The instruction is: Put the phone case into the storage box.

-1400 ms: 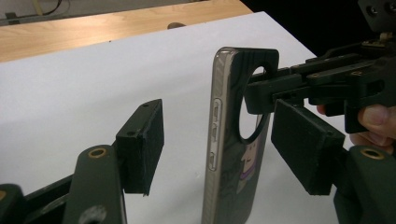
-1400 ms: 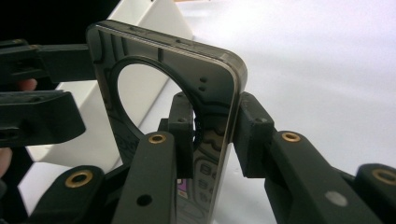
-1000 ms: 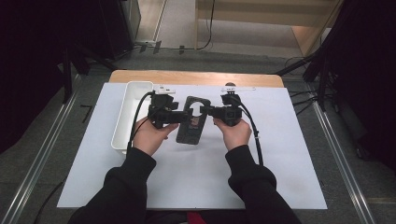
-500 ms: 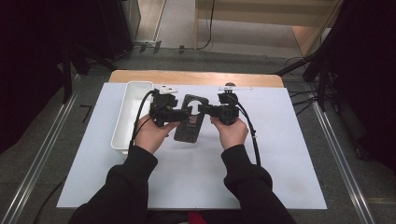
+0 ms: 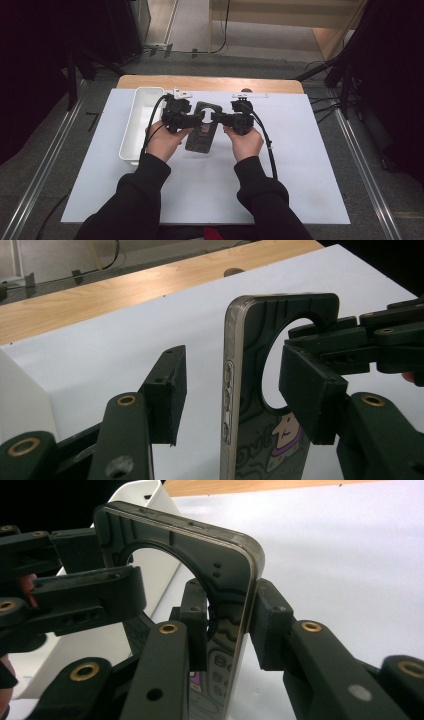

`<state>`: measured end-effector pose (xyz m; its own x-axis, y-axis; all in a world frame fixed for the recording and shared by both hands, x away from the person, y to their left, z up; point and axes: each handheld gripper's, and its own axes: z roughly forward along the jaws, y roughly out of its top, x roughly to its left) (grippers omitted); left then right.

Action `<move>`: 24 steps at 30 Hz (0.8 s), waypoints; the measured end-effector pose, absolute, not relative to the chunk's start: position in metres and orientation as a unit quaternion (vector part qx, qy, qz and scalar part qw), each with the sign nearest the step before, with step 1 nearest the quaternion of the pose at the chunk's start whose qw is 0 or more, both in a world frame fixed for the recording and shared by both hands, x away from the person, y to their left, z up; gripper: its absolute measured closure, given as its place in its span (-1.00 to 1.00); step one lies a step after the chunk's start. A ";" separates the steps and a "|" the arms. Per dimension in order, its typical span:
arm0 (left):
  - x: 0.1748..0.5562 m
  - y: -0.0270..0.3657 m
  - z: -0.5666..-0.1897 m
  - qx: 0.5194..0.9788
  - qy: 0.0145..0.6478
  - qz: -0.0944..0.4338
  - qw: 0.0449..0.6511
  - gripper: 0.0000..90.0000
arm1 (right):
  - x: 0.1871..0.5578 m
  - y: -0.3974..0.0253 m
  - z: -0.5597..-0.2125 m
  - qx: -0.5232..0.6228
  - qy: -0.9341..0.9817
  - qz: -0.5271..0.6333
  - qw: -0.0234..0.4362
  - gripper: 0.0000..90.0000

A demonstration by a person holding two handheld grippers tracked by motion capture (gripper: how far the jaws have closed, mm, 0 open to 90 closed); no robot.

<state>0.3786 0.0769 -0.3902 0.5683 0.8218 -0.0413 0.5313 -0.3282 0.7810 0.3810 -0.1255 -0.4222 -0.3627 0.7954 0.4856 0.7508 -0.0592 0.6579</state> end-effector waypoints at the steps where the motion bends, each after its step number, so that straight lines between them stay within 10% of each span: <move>1: 0.379 0.077 -0.390 0.794 0.426 0.186 0.392 0.03 | 0.381 -0.125 -0.422 0.564 0.685 0.461 0.026 0.56; 24: 0.381 0.072 -0.391 0.801 0.425 0.187 0.377 0.52 | 0.380 -0.120 -0.419 0.570 0.677 0.464 0.029 0.56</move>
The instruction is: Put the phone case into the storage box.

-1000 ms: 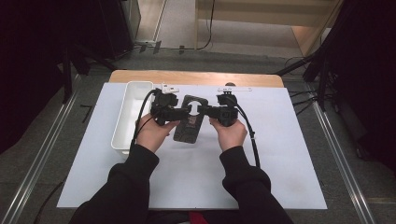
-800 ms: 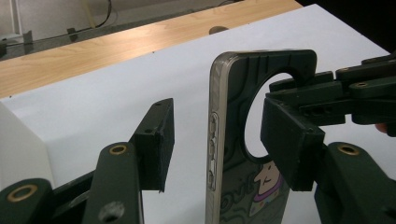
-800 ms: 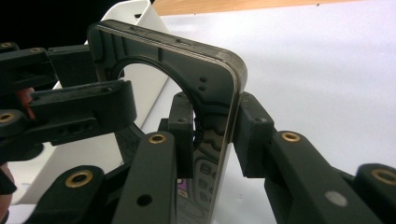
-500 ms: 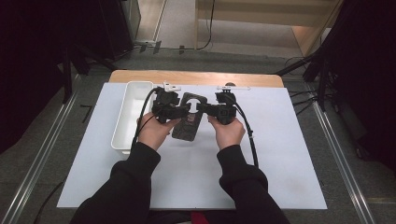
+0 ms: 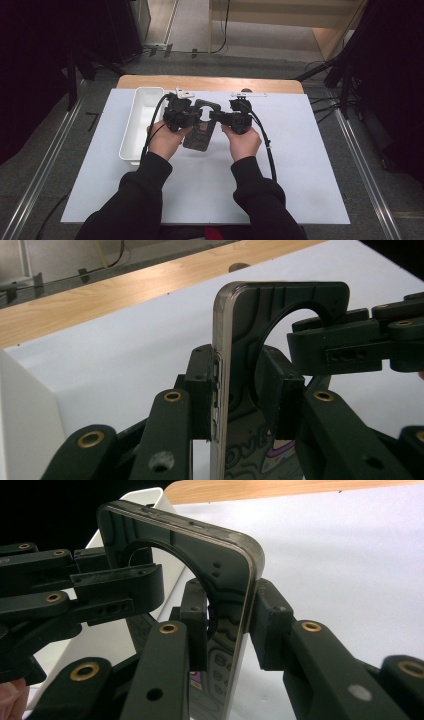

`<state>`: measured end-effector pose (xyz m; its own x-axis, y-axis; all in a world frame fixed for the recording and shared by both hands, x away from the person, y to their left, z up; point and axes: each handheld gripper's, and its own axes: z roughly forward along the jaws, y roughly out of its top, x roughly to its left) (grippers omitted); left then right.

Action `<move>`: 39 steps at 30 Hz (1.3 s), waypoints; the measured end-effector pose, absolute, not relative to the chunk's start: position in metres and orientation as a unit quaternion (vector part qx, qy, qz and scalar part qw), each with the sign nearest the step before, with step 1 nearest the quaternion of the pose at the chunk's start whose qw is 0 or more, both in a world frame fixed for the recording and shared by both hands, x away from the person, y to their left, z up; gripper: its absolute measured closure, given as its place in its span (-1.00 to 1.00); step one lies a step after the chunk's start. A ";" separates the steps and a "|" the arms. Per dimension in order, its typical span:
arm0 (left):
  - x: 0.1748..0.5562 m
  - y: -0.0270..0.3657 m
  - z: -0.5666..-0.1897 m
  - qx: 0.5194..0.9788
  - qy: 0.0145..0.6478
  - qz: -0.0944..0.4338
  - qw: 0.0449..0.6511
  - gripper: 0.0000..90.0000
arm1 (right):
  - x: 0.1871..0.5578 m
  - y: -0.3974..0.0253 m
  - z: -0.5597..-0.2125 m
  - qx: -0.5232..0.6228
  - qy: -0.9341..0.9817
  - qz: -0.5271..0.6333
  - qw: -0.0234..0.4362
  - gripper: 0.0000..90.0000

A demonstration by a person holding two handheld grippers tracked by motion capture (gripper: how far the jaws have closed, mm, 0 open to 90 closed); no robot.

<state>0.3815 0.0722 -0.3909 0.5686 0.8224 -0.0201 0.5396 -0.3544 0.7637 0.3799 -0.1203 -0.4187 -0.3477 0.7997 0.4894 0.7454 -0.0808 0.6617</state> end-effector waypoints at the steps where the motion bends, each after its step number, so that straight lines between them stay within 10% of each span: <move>1: 0.382 0.073 -0.391 0.802 0.426 0.183 0.376 0.53 | 0.380 -0.120 -0.419 0.570 0.678 0.463 0.029 0.56; 24: 0.379 0.060 -0.388 0.819 0.408 0.179 0.360 0.59 | 0.375 -0.133 -0.424 0.568 0.684 0.457 0.019 0.51; 39: 0.380 0.057 -0.388 0.823 0.408 0.182 0.352 0.60 | 0.370 -0.140 -0.421 0.526 0.716 0.459 0.013 -0.17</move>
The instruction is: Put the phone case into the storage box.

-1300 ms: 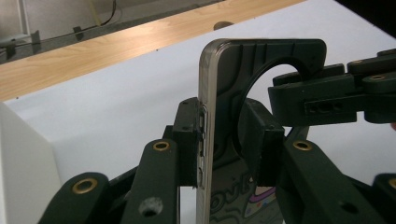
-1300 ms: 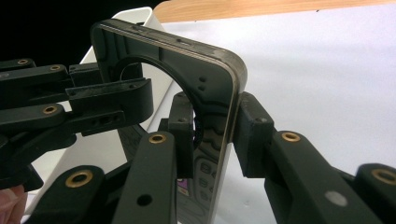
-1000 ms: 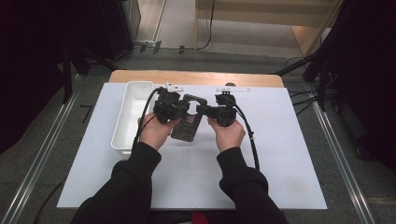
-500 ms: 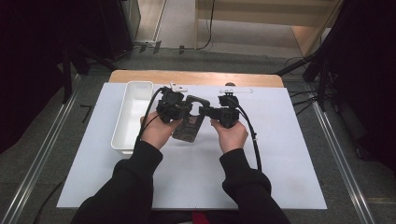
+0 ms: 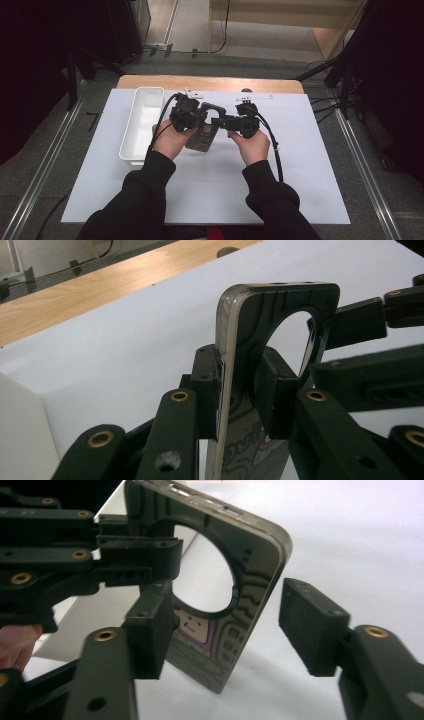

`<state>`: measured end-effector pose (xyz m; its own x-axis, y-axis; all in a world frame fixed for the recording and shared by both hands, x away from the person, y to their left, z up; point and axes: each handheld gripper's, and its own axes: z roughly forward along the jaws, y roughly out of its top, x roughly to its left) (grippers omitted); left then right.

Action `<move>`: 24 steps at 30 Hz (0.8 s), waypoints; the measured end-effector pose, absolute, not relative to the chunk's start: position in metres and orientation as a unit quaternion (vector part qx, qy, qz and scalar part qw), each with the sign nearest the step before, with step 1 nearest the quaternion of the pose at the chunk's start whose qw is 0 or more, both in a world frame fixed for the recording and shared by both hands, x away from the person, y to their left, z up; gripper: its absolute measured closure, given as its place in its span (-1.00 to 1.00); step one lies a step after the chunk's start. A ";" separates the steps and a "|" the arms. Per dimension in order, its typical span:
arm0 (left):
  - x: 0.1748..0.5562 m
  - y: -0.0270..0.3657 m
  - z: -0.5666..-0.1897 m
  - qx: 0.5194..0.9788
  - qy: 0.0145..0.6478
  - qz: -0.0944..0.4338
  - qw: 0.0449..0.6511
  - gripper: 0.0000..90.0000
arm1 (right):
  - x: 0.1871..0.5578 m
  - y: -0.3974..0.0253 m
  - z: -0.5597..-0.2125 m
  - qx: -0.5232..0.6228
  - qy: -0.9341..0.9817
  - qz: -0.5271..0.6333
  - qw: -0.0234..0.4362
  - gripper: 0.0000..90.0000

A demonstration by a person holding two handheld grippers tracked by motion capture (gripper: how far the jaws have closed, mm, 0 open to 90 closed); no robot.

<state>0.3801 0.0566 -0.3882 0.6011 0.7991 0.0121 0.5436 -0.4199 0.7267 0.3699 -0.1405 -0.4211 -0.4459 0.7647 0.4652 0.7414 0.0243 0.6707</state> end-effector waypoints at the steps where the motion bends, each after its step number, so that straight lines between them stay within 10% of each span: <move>1: 0.380 0.057 -0.387 0.822 0.409 0.182 0.352 0.60 | 0.369 -0.141 -0.421 0.525 0.716 0.461 0.009 -0.19; 24: 0.379 0.062 -0.381 0.822 0.404 0.181 0.358 0.60 | 0.354 -0.138 -0.430 0.475 0.760 0.443 -0.002 -0.40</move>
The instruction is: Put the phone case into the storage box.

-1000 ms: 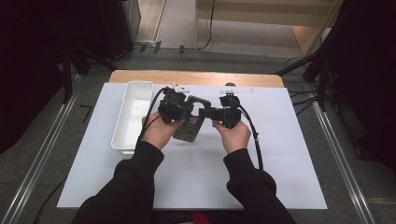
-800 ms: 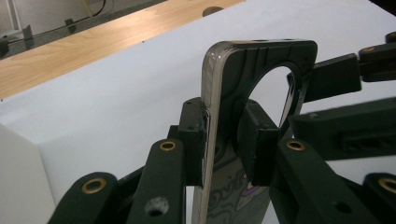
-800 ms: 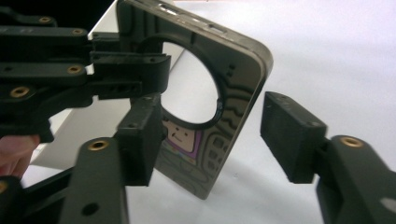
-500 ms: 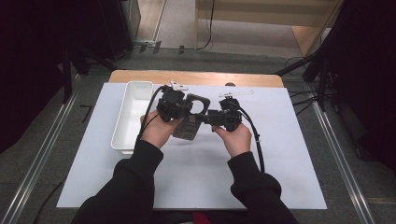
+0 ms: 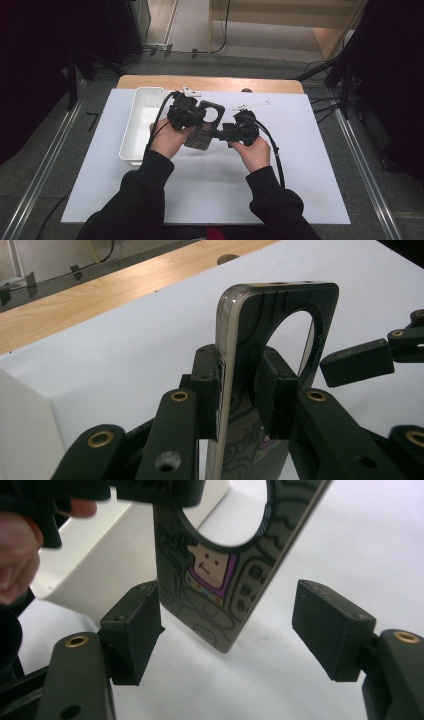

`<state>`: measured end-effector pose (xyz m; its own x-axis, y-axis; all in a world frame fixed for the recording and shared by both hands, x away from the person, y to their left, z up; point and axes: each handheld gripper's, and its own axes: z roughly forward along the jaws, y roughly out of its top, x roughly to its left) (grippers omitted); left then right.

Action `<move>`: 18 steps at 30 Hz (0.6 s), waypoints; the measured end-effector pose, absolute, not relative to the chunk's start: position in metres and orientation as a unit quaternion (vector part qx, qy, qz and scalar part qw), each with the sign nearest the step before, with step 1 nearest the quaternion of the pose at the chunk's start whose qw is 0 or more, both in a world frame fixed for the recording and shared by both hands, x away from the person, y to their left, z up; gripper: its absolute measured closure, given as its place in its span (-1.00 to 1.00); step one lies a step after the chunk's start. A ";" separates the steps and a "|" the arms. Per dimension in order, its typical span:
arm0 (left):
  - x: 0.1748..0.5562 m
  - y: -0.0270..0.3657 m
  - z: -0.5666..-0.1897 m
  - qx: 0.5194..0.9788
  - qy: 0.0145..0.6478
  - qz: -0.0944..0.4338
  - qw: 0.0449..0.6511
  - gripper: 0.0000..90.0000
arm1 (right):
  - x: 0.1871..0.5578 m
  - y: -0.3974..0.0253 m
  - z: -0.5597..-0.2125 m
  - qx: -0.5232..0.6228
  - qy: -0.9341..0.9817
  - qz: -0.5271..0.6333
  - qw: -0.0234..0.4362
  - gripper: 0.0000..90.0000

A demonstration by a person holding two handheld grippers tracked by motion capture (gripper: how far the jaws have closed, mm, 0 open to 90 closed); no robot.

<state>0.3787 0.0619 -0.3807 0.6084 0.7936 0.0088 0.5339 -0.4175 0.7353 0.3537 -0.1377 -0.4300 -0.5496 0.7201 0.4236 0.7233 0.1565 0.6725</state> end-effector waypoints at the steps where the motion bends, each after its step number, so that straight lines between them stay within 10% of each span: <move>1: 0.379 0.062 -0.381 0.822 0.403 0.181 0.358 0.60 | 0.353 -0.138 -0.431 -0.471 -0.763 -0.443 0.001 -0.40; 18: 0.374 0.073 -0.376 0.819 0.402 0.162 0.375 0.60 | 0.344 -0.156 -0.437 -0.451 -0.783 -0.429 -0.005 -0.41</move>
